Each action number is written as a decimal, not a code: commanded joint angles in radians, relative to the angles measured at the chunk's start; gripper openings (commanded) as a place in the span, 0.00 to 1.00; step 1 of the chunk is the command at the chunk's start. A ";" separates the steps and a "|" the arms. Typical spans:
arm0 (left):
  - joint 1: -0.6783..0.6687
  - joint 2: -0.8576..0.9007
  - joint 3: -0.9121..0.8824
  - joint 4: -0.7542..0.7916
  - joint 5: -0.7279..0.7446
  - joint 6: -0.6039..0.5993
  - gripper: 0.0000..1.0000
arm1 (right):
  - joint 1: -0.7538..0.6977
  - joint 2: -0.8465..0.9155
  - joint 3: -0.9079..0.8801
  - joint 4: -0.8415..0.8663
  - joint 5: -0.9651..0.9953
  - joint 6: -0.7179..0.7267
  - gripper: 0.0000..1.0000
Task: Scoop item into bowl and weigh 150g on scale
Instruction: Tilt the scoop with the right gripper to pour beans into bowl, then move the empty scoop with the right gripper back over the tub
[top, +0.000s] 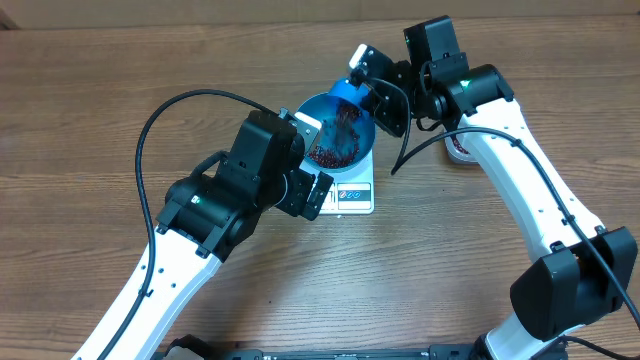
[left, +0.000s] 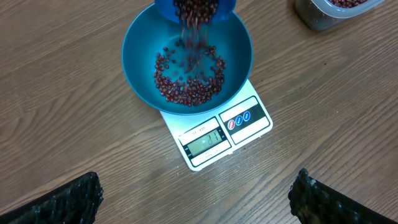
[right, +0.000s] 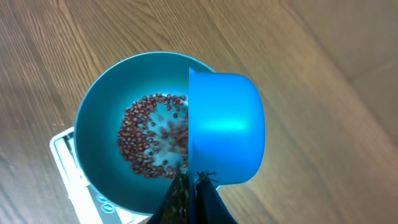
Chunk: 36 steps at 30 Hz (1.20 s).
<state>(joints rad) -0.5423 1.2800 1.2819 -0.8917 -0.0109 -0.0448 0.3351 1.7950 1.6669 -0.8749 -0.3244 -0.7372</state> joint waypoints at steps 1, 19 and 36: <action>0.005 -0.010 0.016 0.003 0.008 0.012 1.00 | 0.002 -0.035 0.030 0.023 0.003 -0.081 0.04; 0.005 -0.010 0.016 0.003 0.008 0.012 1.00 | 0.002 -0.035 0.030 0.073 0.011 -0.024 0.04; 0.005 -0.010 0.016 0.002 0.008 0.012 1.00 | 0.001 -0.064 0.031 0.126 0.149 0.522 0.04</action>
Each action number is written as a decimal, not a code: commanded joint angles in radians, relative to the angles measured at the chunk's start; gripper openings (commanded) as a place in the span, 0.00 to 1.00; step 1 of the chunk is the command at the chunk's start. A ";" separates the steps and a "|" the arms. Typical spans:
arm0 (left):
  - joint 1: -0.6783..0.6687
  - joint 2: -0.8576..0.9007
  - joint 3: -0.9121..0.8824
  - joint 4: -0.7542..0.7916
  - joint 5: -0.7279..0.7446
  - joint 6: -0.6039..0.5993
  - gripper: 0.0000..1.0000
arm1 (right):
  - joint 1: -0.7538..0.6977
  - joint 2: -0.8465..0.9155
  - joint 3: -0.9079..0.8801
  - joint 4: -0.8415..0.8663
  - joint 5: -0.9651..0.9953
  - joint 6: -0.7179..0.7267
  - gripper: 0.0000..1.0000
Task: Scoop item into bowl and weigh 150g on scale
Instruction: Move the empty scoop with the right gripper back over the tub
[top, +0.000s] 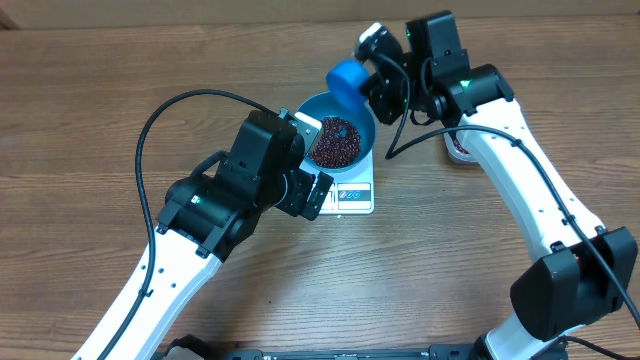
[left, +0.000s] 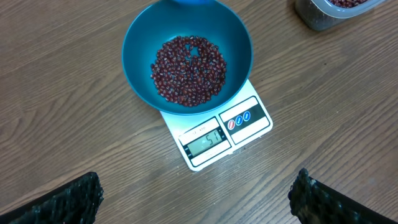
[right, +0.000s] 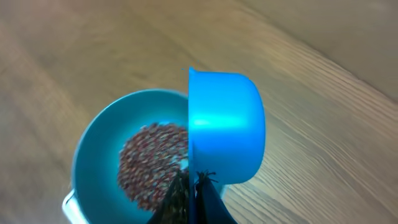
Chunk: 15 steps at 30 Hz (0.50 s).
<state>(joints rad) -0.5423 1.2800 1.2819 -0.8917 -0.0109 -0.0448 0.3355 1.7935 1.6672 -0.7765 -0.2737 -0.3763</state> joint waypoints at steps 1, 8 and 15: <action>0.005 -0.010 0.016 0.002 0.008 0.012 1.00 | 0.001 -0.076 0.031 0.040 0.110 0.176 0.04; 0.005 -0.010 0.016 0.003 0.008 0.012 1.00 | 0.001 -0.146 0.031 0.095 0.349 0.220 0.04; 0.005 -0.010 0.016 0.002 0.008 0.012 1.00 | -0.023 -0.148 0.030 0.025 0.644 0.224 0.04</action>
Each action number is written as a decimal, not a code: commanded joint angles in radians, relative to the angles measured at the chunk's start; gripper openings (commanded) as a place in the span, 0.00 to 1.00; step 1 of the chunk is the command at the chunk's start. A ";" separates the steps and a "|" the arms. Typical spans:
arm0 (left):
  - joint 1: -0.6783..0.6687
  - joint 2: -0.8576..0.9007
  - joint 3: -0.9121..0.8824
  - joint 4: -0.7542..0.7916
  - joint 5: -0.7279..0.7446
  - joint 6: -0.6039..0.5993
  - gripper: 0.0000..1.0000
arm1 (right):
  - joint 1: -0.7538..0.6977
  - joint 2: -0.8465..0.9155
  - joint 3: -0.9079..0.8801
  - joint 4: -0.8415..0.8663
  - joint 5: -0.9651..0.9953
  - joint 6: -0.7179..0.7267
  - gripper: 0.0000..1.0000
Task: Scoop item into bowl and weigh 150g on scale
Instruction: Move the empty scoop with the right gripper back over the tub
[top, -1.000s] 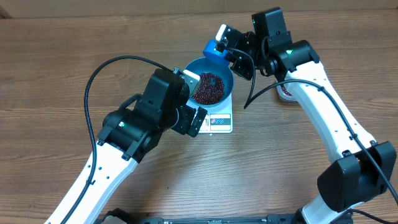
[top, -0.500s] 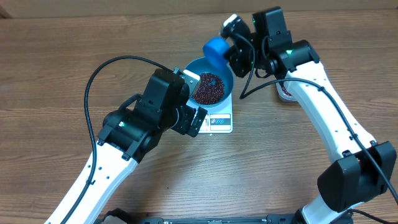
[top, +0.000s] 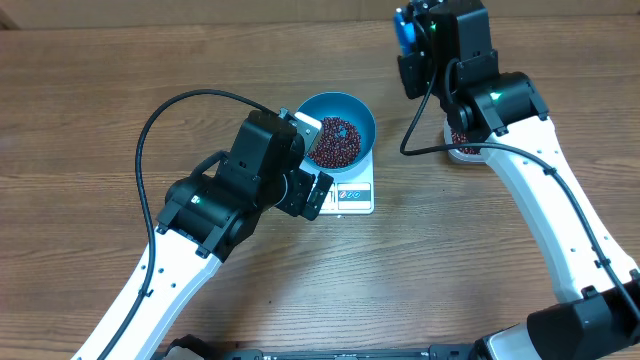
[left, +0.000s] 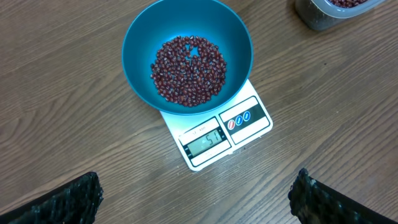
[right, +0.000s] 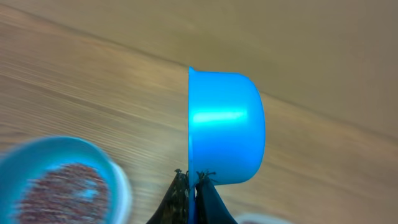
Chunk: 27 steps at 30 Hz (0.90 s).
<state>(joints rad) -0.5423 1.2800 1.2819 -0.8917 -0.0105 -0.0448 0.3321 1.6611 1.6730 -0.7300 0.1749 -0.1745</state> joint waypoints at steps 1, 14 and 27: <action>0.005 -0.010 0.016 0.002 0.007 0.012 0.99 | -0.035 -0.015 0.024 -0.038 0.220 0.022 0.04; 0.005 -0.010 0.016 0.002 0.007 0.012 1.00 | -0.172 -0.013 0.019 -0.116 0.297 0.113 0.04; 0.005 -0.010 0.016 0.002 0.007 0.012 1.00 | -0.204 0.073 -0.030 -0.270 0.296 0.123 0.04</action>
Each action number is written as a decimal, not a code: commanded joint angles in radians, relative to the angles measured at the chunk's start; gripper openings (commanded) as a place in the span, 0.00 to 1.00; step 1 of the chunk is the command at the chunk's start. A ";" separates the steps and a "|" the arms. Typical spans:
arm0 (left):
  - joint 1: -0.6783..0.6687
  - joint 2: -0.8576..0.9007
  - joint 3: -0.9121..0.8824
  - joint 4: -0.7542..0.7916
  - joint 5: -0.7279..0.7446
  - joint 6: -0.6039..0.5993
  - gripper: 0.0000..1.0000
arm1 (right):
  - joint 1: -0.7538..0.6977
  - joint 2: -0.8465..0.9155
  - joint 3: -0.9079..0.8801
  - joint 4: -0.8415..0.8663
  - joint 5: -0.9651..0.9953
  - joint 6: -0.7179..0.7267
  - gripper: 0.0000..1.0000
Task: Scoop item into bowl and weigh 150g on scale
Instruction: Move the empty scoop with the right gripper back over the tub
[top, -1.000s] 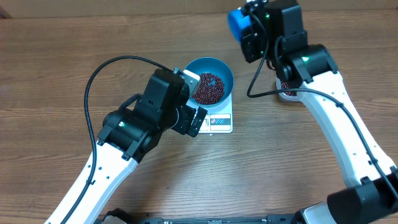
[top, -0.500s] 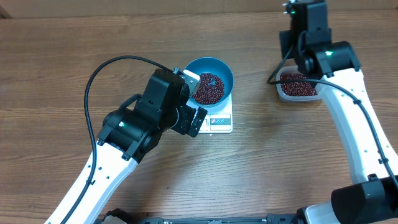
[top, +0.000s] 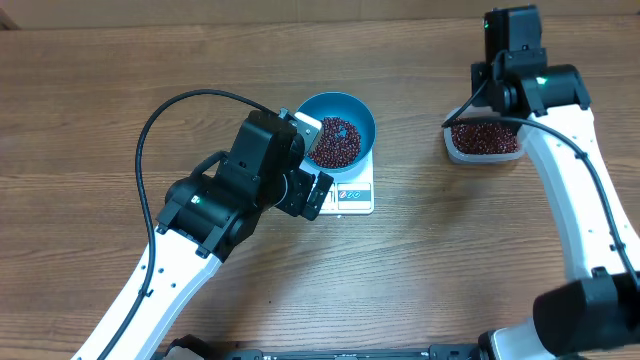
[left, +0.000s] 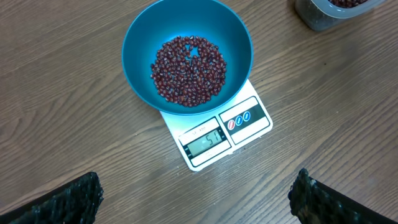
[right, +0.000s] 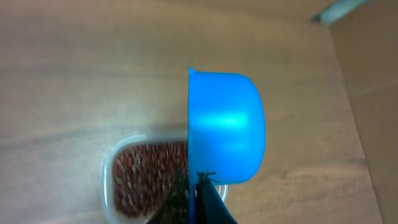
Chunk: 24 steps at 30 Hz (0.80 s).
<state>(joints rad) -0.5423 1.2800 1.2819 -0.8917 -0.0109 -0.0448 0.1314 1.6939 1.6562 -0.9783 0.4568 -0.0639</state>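
Observation:
A teal bowl (top: 352, 112) holding red beans (left: 188, 69) stands on the white scale (left: 239, 124), whose display (left: 204, 140) shows digits. A clear tub of red beans (top: 483, 139) sits to the right. My right gripper (right: 193, 183) is shut on the handle of a blue scoop (right: 225, 126), held above the tub's far right side; in the overhead view the scoop is hidden by the arm. My left gripper (left: 196, 199) stands open above the table in front of the scale, with nothing between its fingers (left: 68, 199).
The left arm (top: 240, 190) with its black cable arches over the table left of the scale. A cardboard wall edge (right: 373, 93) runs along the far right of the right wrist view.
My right gripper has carried the blue scoop from behind the bowl rightward to above the bean tub. The bowl, scale and left gripper have not moved.
First the scoop was tipped over the bowl with beans pouring out. Then it was lifted off the bowl's far rim, the bowl fuller and the display changed. Later it was behind the bowl, and now it hangs over the tub.

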 joint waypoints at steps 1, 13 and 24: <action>0.005 -0.010 0.016 0.002 0.008 0.012 1.00 | -0.004 0.048 -0.013 -0.032 0.014 0.012 0.04; 0.005 -0.010 0.016 0.002 0.008 0.012 1.00 | -0.004 0.117 -0.014 -0.142 0.014 0.016 0.04; 0.005 -0.010 0.016 0.003 0.008 0.012 1.00 | -0.032 0.124 -0.019 -0.154 0.013 0.016 0.04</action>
<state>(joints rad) -0.5423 1.2800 1.2819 -0.8917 -0.0109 -0.0448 0.1223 1.8111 1.6424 -1.1324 0.4568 -0.0555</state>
